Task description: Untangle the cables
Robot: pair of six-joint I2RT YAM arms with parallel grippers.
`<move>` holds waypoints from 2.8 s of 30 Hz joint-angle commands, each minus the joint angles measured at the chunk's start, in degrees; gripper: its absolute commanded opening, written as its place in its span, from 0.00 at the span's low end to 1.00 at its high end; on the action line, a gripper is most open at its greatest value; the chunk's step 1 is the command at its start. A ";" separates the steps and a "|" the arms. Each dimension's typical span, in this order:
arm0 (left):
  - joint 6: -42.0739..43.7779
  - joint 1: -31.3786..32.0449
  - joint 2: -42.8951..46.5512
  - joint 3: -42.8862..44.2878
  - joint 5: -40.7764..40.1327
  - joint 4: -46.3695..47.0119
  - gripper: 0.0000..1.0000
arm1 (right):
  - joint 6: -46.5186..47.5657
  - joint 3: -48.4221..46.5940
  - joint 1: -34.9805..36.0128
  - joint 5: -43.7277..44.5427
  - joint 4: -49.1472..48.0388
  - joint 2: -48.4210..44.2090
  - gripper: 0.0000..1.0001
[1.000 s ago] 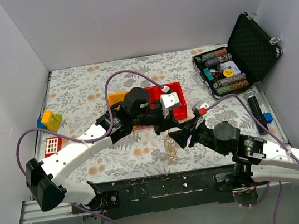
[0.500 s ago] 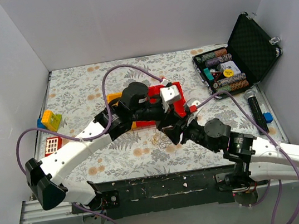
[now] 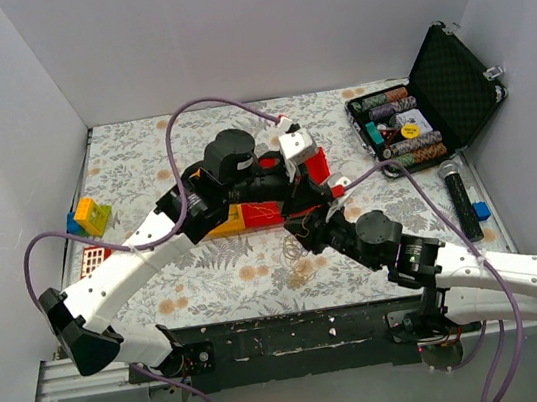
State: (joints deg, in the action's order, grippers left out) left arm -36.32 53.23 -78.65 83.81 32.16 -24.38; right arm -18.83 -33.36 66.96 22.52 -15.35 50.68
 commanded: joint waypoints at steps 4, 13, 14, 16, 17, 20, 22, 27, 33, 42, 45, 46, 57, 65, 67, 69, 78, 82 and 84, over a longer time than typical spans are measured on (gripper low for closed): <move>-1.48 1.08 0.17 8.20 2.82 3.90 0.00 | -4.19 6.02 0.10 -1.78 0.76 0.65 0.20; -1.74 0.56 -0.54 16.99 2.12 3.64 0.00 | -9.38 12.79 0.01 -3.80 -0.20 2.14 0.22; -1.83 0.56 -0.62 17.87 2.03 3.64 0.00 | -9.91 13.49 0.01 -4.15 -0.46 2.23 0.24; -1.83 0.47 -0.80 19.28 1.94 3.73 0.00 | -10.96 15.08 0.01 -4.51 -0.82 2.67 0.27; -1.83 0.38 -0.89 19.81 1.94 3.81 0.00 | -11.40 15.52 0.01 -4.51 -0.82 2.76 0.28; -1.92 0.20 -1.06 21.74 1.76 4.08 0.00 | -12.19 16.93 0.01 -4.33 -0.82 3.38 0.31; -1.92 0.03 -1.24 23.06 1.33 4.17 0.00 | -12.63 17.54 0.01 -4.33 -0.73 3.55 0.31; -1.74 -0.50 -0.98 23.86 1.24 4.17 0.00 | -12.90 17.81 0.01 -3.63 0.23 2.94 0.31; -1.57 -0.94 0.16 21.05 1.32 4.17 0.00 | -9.66 13.51 0.01 0.59 7.79 -7.32 0.41; -0.16 -1.03 0.69 17.45 -0.08 3.64 0.00 | -2.36 3.75 0.01 6.38 21.76 -15.25 0.63; 0.72 -1.03 1.39 15.25 -0.35 3.46 0.00 | -0.43 1.03 0.01 7.27 23.44 -17.53 0.69; 0.81 -1.03 1.57 14.46 -0.26 3.46 0.00 | 0.19 0.15 0.01 7.10 23.35 -18.24 0.71; 1.60 -1.03 1.84 11.46 -0.35 3.11 0.00 | 5.99 -7.94 0.10 2.61 19.76 -17.54 0.84; 0.11 -1.03 0.78 12.25 1.76 3.11 0.00 | 9.25 -9.61 0.10 1.56 11.06 -11.49 0.83; -0.07 -0.94 0.52 13.04 2.64 3.20 0.00 | 9.51 -9.88 0.01 2.52 9.56 -9.11 0.81; -0.25 -1.03 0.43 13.92 3.43 3.11 0.00 | 9.77 -9.18 0.01 4.28 7.63 -7.62 0.78; 2.65 -1.03 -0.27 19.98 1.15 3.37 0.00 | 4.25 -1.89 0.01 3.76 5.69 -3.39 0.38; 4.58 -1.11 -0.10 21.57 -0.78 4.43 0.00 | -0.49 4.08 -0.07 1.48 4.20 -2.60 0.40; 4.76 -1.11 -0.19 22.88 -1.40 4.78 0.00 | -2.60 6.63 -0.07 0.33 3.14 -1.55 0.41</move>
State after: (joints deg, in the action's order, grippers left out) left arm -33.65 52.56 -79.40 103.18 33.01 -21.39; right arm -15.79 -30.94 66.83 25.06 -8.56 47.75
